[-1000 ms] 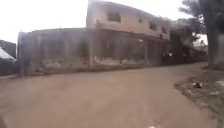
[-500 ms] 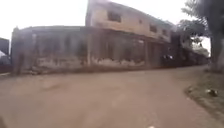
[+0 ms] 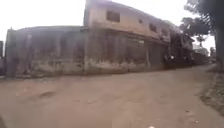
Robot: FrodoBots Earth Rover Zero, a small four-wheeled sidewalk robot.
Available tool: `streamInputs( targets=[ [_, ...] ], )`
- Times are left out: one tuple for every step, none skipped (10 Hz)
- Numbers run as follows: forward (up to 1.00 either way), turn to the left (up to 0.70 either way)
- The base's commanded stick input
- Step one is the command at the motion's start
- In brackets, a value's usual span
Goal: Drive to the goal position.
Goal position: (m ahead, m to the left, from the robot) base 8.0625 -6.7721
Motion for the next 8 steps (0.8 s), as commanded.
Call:
streamInputs(
  targets=[
    [0.85, 0.01],
    [0.85, 0.01],
    [0.85, 0.01],
    [0.85, 0.01],
    [0.85, 0.01],
    [0.85, 0.01],
    [0.85, 0.01],
    [0.85, -0.13]
  ],
)
